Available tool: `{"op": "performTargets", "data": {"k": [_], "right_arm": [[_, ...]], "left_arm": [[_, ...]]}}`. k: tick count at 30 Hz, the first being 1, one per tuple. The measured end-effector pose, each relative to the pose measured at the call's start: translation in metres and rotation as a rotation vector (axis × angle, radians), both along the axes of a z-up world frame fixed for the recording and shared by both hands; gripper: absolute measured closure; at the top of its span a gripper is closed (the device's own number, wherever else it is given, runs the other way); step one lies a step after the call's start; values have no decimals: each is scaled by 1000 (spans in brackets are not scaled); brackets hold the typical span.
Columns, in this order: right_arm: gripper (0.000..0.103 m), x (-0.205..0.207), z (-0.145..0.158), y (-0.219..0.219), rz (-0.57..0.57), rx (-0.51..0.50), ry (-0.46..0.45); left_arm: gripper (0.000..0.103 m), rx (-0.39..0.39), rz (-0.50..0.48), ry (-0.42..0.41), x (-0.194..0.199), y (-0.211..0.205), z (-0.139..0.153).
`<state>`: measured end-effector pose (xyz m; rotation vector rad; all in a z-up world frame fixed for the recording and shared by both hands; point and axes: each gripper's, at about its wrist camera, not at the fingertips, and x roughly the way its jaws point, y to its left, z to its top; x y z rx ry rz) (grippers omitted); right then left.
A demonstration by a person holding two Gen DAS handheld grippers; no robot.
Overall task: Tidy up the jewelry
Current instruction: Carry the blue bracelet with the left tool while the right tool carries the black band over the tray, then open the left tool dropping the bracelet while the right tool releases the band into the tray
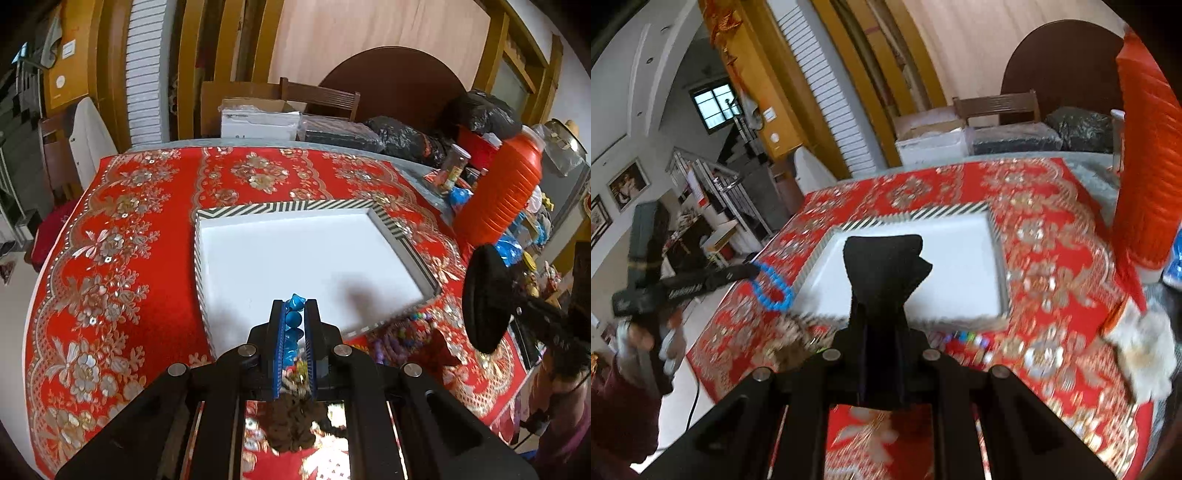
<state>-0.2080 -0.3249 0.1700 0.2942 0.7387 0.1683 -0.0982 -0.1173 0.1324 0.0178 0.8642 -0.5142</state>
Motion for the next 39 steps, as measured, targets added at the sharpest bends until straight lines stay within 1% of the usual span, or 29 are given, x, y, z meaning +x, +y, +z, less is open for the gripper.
{"op": "performTargets", "data": {"k": [4,7,10,13,15,19,25,28,29,30,31,32,34,36,39], "right_arm": [[91,39,-9,-10,-19,-21,35],[91,66,-22,-11,-13,-75,68],[91,92,-39,-14,-4,-106,109],[91,109,-62,-15,10,-144,172],[91,114,-76,-16,16,-172,208],[91,119,-93,-25,7,-176,257],[90,129,-112,-32,-8,-193,310],[84,129,-116,-35,-16,-169,319],[77,129,-117,-36,-20,-169,324],[74,130,-117,-35,-19,-170,324],[69,129,-116,-34,-16,-170,322],[60,129,-114,-33,-16,-175,320],[51,125,-105,-29,-23,-179,298],[50,119,-96,-26,-23,-159,265],[48,108,-82,-20,-29,-134,229]], "left_arm": [[95,5,4,9,18,-10,-8],[95,10,13,30,30,-16,-19],[95,40,38,45,41,-19,-37],[95,50,63,100,50,-15,-59],[95,67,80,114,52,-11,-69],[95,89,113,138,56,-3,-85],[95,135,169,132,61,3,-99],[94,131,187,132,63,6,-100],[94,114,188,140,64,8,-101],[94,99,188,148,65,9,-100],[93,84,190,157,65,10,-100],[93,70,191,163,65,11,-99],[92,69,194,151,62,12,-95],[92,90,194,118,56,11,-89],[91,96,195,93,50,13,-80]]}}
